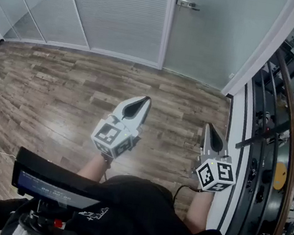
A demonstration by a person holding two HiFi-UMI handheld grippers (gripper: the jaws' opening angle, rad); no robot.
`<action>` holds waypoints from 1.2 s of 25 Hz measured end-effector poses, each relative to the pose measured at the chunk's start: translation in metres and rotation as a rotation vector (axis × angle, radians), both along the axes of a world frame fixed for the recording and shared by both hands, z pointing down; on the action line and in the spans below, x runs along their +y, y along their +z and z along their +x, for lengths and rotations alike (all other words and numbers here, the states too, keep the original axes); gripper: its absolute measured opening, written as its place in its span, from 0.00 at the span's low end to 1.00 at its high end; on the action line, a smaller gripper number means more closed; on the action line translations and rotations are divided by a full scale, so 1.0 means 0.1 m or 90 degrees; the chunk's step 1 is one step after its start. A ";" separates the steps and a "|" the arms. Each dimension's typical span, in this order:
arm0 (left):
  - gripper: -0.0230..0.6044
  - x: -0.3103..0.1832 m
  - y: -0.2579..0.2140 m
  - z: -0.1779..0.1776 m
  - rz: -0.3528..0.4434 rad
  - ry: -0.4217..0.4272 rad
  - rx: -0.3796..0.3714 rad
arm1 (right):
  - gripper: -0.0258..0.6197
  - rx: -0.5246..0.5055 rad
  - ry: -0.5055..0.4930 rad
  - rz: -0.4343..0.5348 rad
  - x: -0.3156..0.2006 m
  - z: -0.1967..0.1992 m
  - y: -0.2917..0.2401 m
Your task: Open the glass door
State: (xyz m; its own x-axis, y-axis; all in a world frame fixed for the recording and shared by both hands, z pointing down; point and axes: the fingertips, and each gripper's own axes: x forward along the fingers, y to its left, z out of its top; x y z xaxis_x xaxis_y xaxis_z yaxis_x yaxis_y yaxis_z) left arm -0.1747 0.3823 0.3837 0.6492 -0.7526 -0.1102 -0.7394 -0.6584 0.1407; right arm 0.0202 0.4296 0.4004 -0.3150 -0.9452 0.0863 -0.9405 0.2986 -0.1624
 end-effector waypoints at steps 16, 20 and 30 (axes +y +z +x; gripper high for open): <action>0.04 -0.07 0.03 0.10 -0.005 -0.013 0.005 | 0.04 -0.005 -0.031 -0.009 -0.08 0.05 0.08; 0.04 0.00 0.02 0.24 -0.010 -0.002 0.006 | 0.04 -0.022 -0.022 -0.013 -0.04 0.21 0.09; 0.04 -0.01 0.10 0.11 -0.021 -0.019 0.003 | 0.04 -0.016 -0.046 -0.023 -0.12 0.14 0.14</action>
State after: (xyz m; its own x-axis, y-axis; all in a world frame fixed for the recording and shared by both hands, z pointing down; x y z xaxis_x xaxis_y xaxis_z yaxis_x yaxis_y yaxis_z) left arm -0.1632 0.3809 0.3934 0.6254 -0.7752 -0.0887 -0.7583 -0.6307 0.1653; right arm 0.0341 0.4178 0.4147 -0.3843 -0.9165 0.1112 -0.9124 0.3586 -0.1975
